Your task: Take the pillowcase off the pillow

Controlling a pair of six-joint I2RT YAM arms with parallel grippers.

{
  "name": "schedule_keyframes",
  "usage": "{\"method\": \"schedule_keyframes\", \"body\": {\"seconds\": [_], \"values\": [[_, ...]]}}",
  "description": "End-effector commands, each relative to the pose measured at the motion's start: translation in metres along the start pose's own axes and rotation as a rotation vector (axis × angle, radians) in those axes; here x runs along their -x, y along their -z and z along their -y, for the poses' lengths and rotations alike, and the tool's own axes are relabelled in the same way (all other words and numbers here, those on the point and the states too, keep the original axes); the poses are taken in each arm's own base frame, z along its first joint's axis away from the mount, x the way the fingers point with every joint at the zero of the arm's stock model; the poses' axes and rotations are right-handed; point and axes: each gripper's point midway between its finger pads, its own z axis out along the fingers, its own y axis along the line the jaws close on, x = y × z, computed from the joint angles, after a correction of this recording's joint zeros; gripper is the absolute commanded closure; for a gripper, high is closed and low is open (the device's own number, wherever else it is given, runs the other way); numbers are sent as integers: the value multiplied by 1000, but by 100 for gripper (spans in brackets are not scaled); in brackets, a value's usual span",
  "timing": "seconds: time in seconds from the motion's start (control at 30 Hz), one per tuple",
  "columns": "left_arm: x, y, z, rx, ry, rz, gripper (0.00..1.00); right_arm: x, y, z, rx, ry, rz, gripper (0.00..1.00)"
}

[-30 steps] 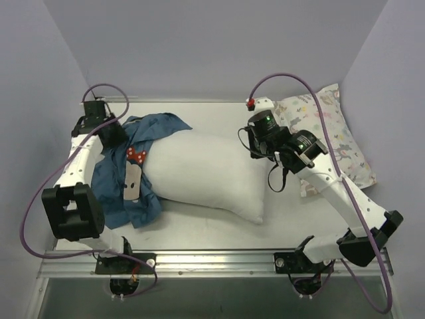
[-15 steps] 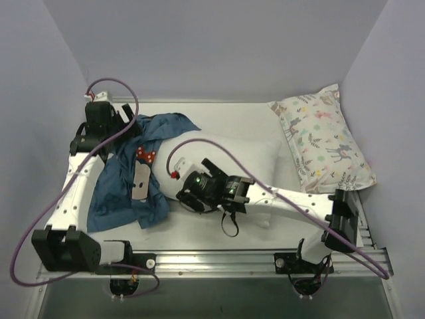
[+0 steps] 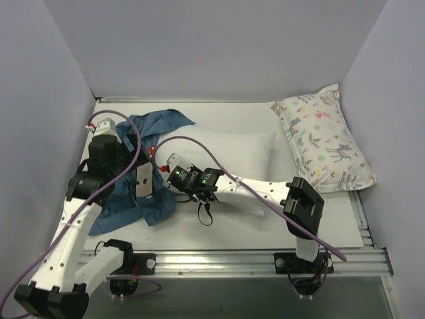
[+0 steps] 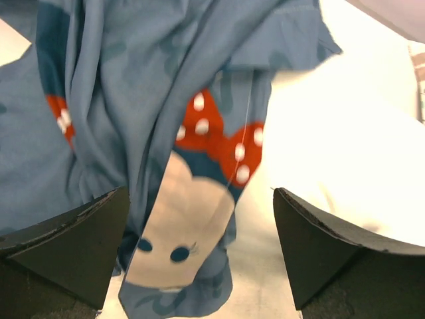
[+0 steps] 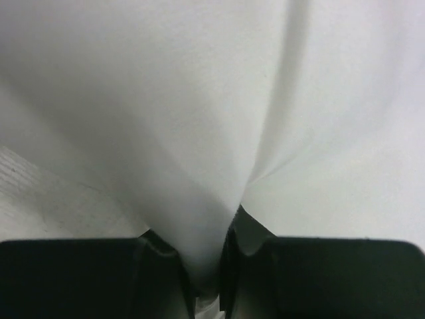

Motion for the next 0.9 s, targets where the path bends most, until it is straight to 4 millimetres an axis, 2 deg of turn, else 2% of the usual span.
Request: {"method": "schedule_keyframes", "body": {"seconds": [0.0,0.03,0.07,0.1,0.13,0.2,0.23,0.37,0.5,0.57,0.63,0.7,0.73,0.83,0.87], "values": [[2,23,18,-106,26,8,2,16,18,42,74,-255,-3,100],[0,27,21,-121,24,3,3,24,27,40,168,-307,10,100],[-4,31,26,-142,12,-9,3,30,33,47,206,-361,17,100],[-9,35,26,-141,6,-18,2,42,48,59,242,-426,48,100],[-14,36,25,-140,-1,-27,2,47,53,67,287,-471,56,100],[-23,37,26,-147,-14,-36,3,52,67,80,300,-491,67,100],[-32,34,25,-144,-23,-59,2,64,77,91,299,-505,97,100],[-50,28,38,-177,-49,-99,3,81,101,105,331,-533,144,100],[-41,16,67,-219,-70,-46,3,89,116,112,354,-548,170,100],[-33,10,74,-208,-83,-20,3,90,120,116,353,-554,183,100],[-30,-2,77,-164,-111,-15,14,89,124,122,362,-573,189,100],[-24,-15,62,-48,-129,17,34,86,128,130,368,-597,193,100],[-21,-18,56,-6,-132,33,56,85,129,132,367,-600,195,100],[-6,-25,29,157,-136,97,79,77,137,141,357,-618,203,100],[-2,-26,23,191,-129,111,83,75,143,146,354,-627,219,100]]}}
